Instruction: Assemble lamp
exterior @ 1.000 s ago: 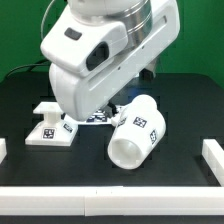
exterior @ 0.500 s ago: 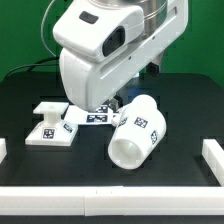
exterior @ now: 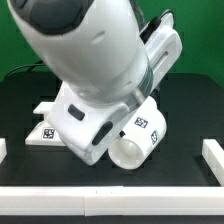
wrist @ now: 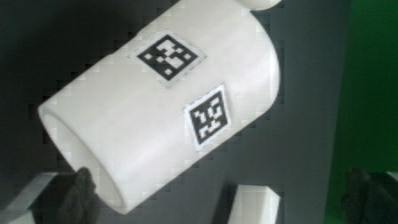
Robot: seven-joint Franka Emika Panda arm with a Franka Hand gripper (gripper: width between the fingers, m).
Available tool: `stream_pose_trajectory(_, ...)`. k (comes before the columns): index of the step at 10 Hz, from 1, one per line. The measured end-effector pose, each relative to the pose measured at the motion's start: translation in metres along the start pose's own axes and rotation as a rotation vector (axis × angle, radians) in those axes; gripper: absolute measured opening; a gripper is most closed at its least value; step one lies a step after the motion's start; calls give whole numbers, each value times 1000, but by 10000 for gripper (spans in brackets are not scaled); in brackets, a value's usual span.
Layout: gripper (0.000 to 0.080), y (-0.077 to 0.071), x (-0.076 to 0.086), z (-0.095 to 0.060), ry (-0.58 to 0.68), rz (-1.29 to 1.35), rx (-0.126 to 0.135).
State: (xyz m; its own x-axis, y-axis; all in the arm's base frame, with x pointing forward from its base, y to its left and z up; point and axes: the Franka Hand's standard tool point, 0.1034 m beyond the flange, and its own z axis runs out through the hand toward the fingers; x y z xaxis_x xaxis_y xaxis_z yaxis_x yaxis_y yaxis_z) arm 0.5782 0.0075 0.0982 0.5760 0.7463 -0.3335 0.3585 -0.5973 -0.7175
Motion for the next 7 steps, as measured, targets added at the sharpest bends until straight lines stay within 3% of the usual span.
stream_pose_trajectory(4,700,-1,-1,4,0,2,6)
stream_pose_trajectory(7,700,13,3,24,-11,13,31)
